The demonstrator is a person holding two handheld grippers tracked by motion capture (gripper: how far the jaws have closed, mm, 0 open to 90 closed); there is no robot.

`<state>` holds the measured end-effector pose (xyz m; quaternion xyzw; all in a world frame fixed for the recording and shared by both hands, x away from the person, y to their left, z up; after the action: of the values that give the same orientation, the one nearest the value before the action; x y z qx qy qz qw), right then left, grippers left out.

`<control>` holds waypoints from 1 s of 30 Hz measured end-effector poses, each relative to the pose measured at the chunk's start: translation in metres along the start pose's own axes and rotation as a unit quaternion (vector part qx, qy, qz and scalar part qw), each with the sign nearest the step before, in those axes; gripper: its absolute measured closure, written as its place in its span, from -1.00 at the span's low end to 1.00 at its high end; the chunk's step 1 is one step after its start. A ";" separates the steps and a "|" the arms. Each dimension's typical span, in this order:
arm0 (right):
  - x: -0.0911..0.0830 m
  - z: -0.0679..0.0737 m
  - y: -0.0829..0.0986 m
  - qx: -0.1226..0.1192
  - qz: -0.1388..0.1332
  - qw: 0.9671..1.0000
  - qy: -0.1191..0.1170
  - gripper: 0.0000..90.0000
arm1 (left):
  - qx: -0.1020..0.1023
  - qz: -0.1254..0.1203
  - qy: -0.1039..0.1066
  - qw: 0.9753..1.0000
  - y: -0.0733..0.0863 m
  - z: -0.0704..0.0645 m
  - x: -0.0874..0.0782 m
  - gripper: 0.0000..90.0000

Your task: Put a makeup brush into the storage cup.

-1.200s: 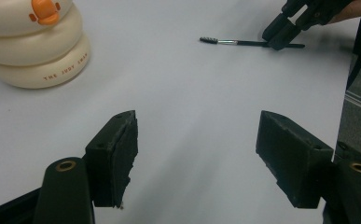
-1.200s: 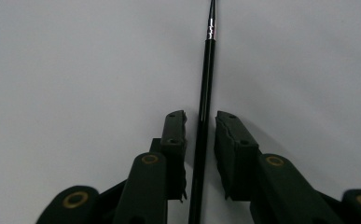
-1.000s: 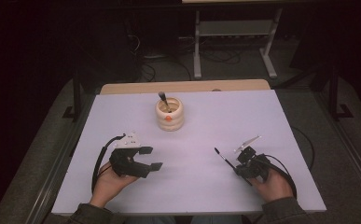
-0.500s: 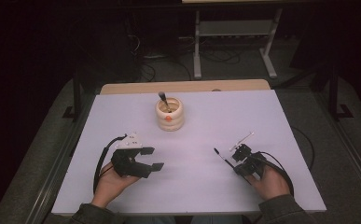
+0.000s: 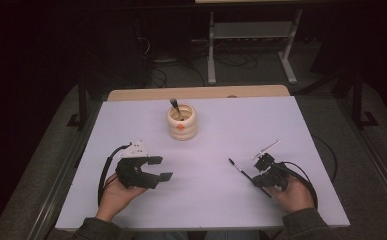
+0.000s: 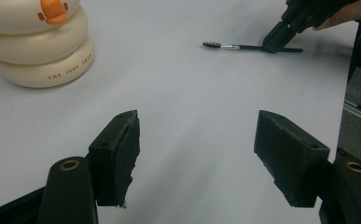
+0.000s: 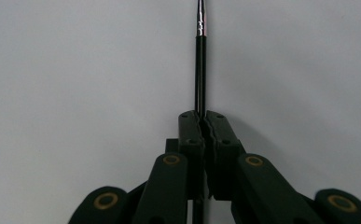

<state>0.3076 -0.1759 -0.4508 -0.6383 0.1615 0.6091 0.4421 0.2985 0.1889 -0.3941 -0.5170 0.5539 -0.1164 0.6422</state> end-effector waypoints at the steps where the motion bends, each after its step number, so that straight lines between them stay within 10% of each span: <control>1: -0.001 0.000 0.000 -0.001 -0.001 1.000 0.001 0.90 | 0.000 -0.001 0.000 1.000 0.000 0.000 0.000 -0.32; 19: -0.027 0.017 -0.008 -0.026 -0.062 0.998 -0.018 0.90 | 0.003 0.001 0.030 1.000 -0.007 -0.008 0.009 -0.31; 30: -0.046 0.054 -0.026 -0.077 -0.112 0.988 -0.072 0.89 | 0.015 0.022 0.055 0.998 -0.009 -0.018 0.019 -0.28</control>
<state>0.2838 -0.1356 -0.3921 -0.6389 0.0091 0.6108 0.4676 0.2947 0.1617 -0.3954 -0.4875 0.5980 -0.1388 0.6209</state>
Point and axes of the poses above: each handheld gripper's, and its own axes: x roughly forward along the jaws, y roughly out of its underside, z roughly to its left, the point moved 3 cm from there along x, roughly forward along the jaws
